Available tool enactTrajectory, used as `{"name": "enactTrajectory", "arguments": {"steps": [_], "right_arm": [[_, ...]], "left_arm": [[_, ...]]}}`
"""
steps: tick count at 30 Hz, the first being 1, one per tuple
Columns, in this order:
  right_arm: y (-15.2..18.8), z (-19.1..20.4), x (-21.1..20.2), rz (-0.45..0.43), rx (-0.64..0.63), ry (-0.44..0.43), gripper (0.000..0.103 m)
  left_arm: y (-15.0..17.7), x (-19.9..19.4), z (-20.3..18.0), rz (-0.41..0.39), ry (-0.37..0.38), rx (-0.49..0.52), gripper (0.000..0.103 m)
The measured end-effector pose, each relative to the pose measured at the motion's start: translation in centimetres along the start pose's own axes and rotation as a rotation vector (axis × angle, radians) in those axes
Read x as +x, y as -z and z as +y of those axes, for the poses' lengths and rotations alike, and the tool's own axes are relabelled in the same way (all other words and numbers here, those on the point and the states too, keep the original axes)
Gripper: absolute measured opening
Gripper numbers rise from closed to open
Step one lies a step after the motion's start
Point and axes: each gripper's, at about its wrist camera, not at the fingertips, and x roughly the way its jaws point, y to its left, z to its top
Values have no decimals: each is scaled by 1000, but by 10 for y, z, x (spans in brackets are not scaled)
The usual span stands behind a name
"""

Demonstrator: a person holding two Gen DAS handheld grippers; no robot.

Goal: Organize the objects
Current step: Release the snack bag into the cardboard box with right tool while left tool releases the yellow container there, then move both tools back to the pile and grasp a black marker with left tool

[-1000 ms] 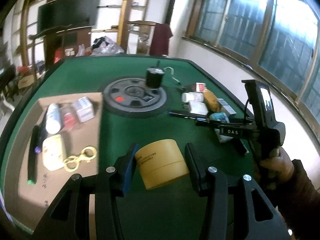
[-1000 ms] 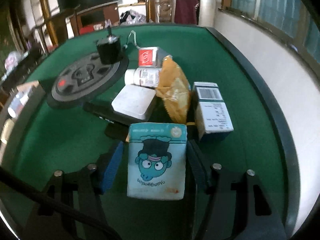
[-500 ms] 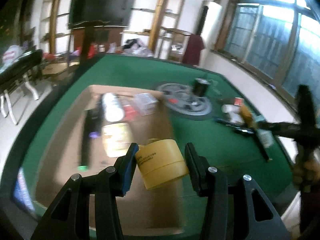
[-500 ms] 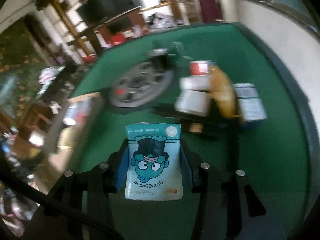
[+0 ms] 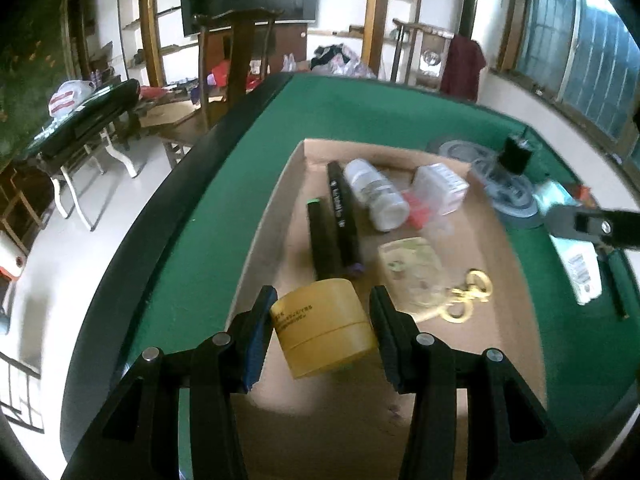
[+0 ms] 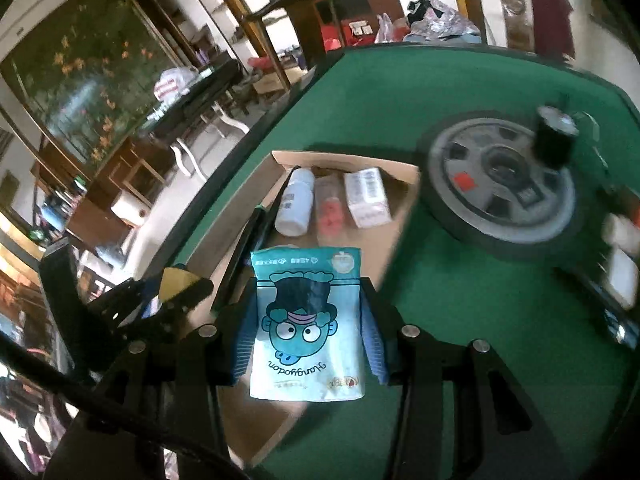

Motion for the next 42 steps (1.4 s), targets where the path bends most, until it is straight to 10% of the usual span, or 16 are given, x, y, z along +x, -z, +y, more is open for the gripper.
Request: {"name": "enactTrajectory", "arguments": {"steps": [20,27,42], "right_arm": [[-19,5,78,89,-54,276,50],[-17,-12,32,-3,-1,224,53],[20,-121,-100,-189,137,340,60]], "left_arm": [[-7,-9,14,-45,42,-75,51],[-7,-39,12,-116,15,-98,52],[1,-68,-64,-148,211,-39,58]]}}
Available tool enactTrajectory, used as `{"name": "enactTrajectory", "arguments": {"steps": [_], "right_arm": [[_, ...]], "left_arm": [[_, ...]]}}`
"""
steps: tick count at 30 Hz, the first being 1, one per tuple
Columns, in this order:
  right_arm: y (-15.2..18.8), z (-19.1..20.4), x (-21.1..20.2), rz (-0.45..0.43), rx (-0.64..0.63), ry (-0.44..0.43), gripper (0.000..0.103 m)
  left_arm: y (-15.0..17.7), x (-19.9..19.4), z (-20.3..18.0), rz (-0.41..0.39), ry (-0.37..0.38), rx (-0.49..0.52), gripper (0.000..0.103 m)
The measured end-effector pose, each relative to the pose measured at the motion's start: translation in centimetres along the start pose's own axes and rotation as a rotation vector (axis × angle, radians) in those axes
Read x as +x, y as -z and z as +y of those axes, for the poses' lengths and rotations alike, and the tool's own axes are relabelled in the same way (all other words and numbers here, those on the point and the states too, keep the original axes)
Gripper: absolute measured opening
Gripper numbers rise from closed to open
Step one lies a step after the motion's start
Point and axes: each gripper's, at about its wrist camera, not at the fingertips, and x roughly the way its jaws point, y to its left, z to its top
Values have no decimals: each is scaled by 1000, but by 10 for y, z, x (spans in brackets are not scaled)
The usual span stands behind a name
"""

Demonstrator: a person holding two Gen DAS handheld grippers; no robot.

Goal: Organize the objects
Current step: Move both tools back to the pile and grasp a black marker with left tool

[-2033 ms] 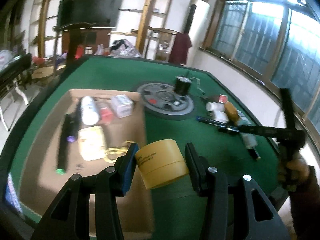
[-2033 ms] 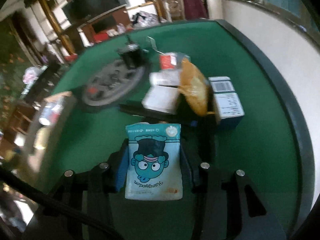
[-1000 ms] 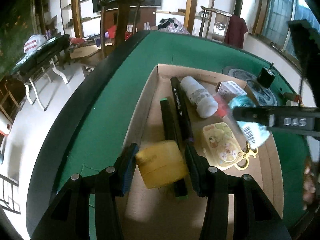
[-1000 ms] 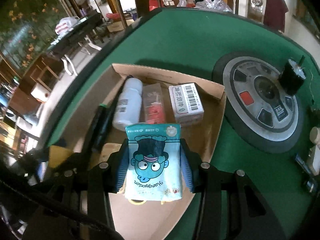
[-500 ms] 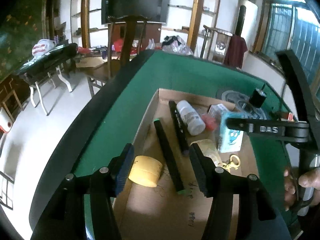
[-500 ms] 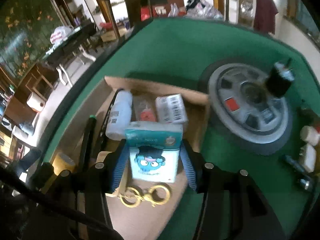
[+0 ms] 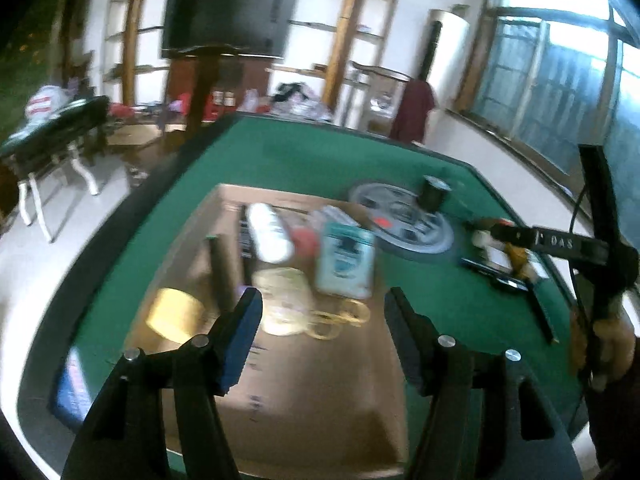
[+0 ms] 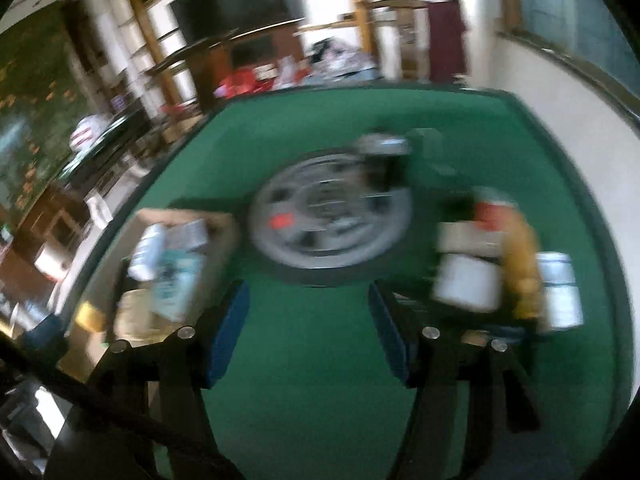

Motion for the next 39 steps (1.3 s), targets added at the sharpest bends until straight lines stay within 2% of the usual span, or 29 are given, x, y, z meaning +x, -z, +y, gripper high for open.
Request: {"name": "enactTrajectory", "arguments": {"steps": [5,9,14,19,22,24,28,30,33,34,39], "right_arm": [[0,-87,-19,-38,154,88,61],[1,-135,-19,-46,260,84,61],[3,-171,-10,-87,361,36,61],[4,-200,-4,-147,413,36,61],[9,-215,-6,-177,457,9,61],[12,-223,-8,-185,480,10,61],[18,-235,-15,-211,544,-3,62],[19,-238,-17,-221,568,-7,65],[19,-242,-17,-220,601,-24,66],[20,-244,-16,-217,611,-32,66],[22,-243,-10,-186,621,-45,66]], "left_arm": [[3,5,-39,12,59,48,58],[7,15,-78,32,122,75,58],[10,30,-123,99,153,156,58],[7,52,-178,110,178,348,57],[3,75,-212,95,241,485,57],[1,100,-237,128,305,571,57],[3,151,-272,189,279,739,57],[1,175,-278,226,265,760,57],[-7,198,-277,288,318,720,60],[-10,199,-277,272,329,710,60],[-10,193,-279,322,404,690,58]]}}
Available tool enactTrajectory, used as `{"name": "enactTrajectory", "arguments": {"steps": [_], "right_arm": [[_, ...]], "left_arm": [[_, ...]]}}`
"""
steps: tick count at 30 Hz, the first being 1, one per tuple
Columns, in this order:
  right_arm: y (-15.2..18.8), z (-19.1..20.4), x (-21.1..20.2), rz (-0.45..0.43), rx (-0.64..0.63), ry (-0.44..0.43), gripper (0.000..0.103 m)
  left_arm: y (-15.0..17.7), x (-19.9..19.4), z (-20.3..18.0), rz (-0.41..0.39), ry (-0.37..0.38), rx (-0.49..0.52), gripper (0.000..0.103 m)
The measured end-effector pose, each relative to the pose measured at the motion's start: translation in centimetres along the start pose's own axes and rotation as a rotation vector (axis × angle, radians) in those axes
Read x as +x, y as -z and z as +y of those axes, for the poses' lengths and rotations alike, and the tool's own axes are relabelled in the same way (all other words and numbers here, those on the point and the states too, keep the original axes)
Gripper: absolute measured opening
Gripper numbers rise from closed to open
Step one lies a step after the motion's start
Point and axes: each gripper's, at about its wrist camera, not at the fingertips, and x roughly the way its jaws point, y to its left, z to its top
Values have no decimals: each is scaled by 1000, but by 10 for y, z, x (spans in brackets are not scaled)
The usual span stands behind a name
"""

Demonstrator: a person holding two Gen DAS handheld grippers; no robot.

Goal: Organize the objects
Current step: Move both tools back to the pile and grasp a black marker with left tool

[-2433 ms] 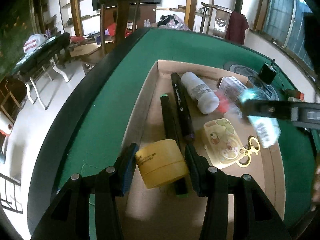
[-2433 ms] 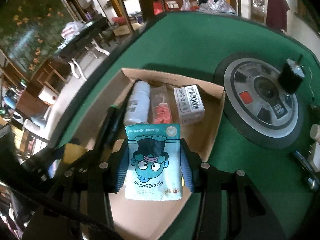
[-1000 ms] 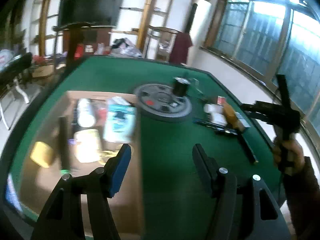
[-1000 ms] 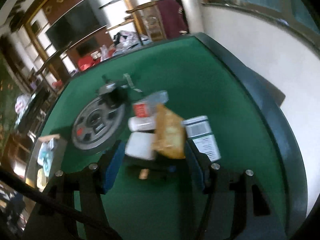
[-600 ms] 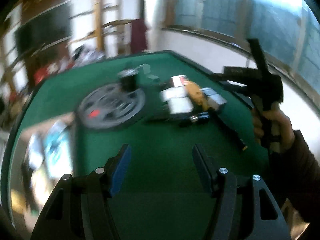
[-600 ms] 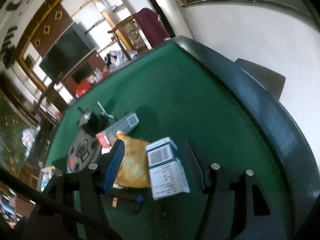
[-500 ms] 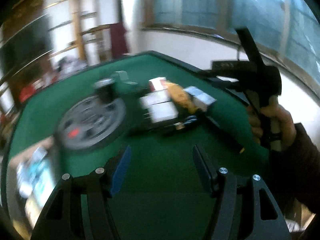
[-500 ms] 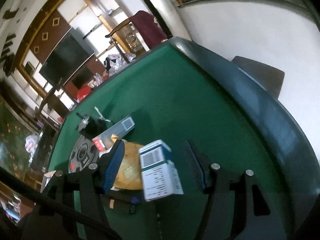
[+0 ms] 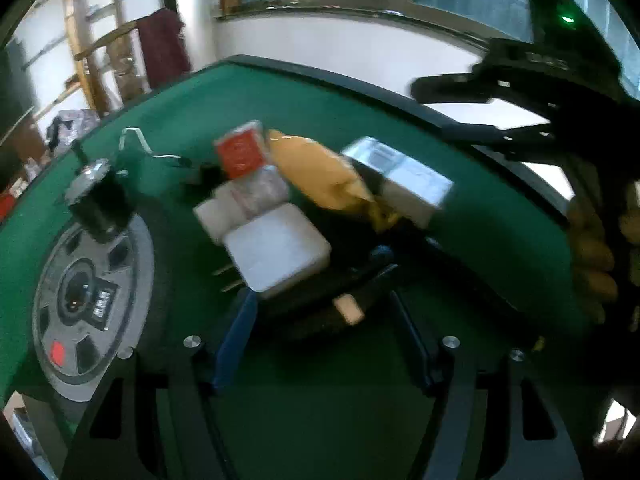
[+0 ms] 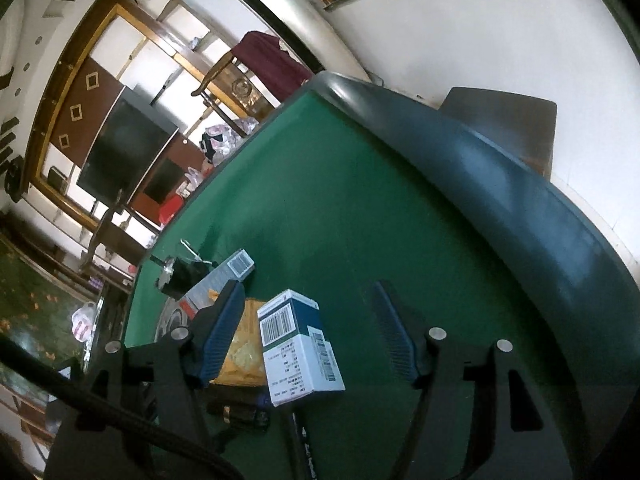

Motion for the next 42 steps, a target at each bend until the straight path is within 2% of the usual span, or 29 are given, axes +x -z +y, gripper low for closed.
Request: {"name": "enactTrajectory", "arguments": {"steps": [1,2,3,5,9,13,16,20,21,25,26,27,29,32,39,42], "right_arm": [[0,0,1,4,-4,3,66],[1,1,2,8,-10,6,66],[2,3,3,13,-15,8,66],[4,5,5,22,-25,13,66],[4,5,6,25,-35,16,66],[3,5,6,25,-33,12,66],[4,5,6,25,-34,12,66],[5,5,5,19,-35,18,66],[5,5,5,18,-33,19,66],[6,4,5,20,-36,24,66],[6,4,6,21,-38,27,66],[6,4,6,23,-39,28,66],[6,4,6,22,-43,34,66],[5,3,6,16,-52,44,66],[7,5,4,11,-95,71,66],[18,4,-15,41,-97,72,66]], "left_arm": [[2,-3,-4,8,31,5,55],[6,-3,-8,38,80,2,39],[13,0,-12,91,144,-6,29],[26,-9,-24,86,140,33,29],[46,-32,-32,96,206,10,30],[53,-51,-24,44,181,-59,30],[49,-49,-23,15,163,-98,30],[43,-29,-37,37,104,-80,30],[42,-26,-44,14,81,-63,30],[36,-21,-59,7,-15,-37,30],[38,-22,-63,6,-40,-32,27],[40,-24,-66,1,-59,-29,14],[44,-29,-66,8,-56,-57,14],[57,-49,-63,-22,-81,-105,14],[96,-119,-49,-154,-108,-288,14],[96,-120,-38,-194,-131,-336,14]]}}
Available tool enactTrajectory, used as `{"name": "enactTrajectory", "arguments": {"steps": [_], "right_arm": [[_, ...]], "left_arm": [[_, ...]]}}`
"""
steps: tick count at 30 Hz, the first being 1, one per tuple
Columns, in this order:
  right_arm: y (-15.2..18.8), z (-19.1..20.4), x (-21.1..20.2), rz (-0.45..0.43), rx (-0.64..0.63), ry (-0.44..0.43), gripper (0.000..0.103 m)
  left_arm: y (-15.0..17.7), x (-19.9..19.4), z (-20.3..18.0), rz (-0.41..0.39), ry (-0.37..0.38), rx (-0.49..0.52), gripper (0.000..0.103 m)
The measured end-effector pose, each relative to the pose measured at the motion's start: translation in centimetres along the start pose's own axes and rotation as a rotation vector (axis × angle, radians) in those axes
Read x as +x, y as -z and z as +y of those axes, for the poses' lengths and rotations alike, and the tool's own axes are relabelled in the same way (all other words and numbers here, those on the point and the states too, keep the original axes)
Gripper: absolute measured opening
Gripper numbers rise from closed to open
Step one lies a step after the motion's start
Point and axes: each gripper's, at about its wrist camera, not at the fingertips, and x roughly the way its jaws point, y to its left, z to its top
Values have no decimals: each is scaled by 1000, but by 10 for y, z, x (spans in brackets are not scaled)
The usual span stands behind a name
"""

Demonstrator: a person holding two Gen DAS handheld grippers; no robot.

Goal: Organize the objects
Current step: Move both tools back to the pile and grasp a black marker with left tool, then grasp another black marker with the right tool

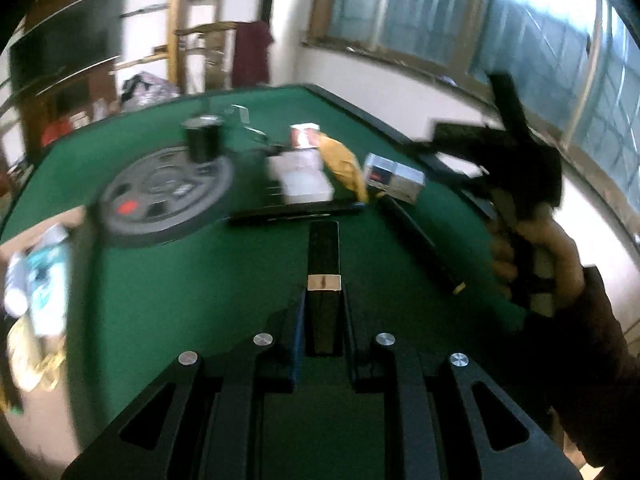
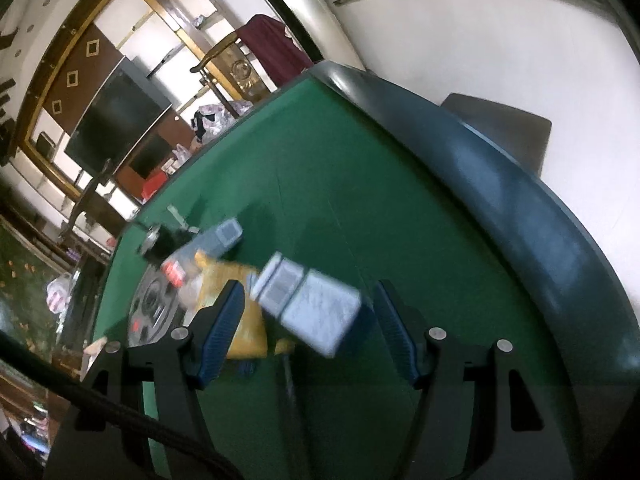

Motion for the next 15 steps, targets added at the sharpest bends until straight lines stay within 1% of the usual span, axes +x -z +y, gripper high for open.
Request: {"name": "enactTrajectory", "arguments": {"steps": [2,5,7,9,11,12,13,14,15], "right_arm": [[13,5,-10,41,-47,16,66],[41,27,-15,104,-194,86,66],[52,41,-7,132,-270,131,66],[60,55,9,170,-338,183,65],[66,64,25,181,-403,260,54],[69,67,33,176,-438,311,45],[71,70,34,150,-464,345,37],[71,70,34,146,-464,338,33],[70,68,33,147,-450,329,22]], "left_arm": [[4,-10,14,-19,-10,-25,14],[16,-23,30,-40,-10,-61,14],[21,-25,38,-53,-5,-84,14],[25,-29,46,-63,-3,-120,14],[31,-37,50,-74,-10,-135,14],[33,-43,53,-84,-27,-141,14],[35,-46,55,-91,-39,-145,14],[38,-49,58,-98,-47,-148,14],[42,-55,62,-108,-59,-155,14]]}}
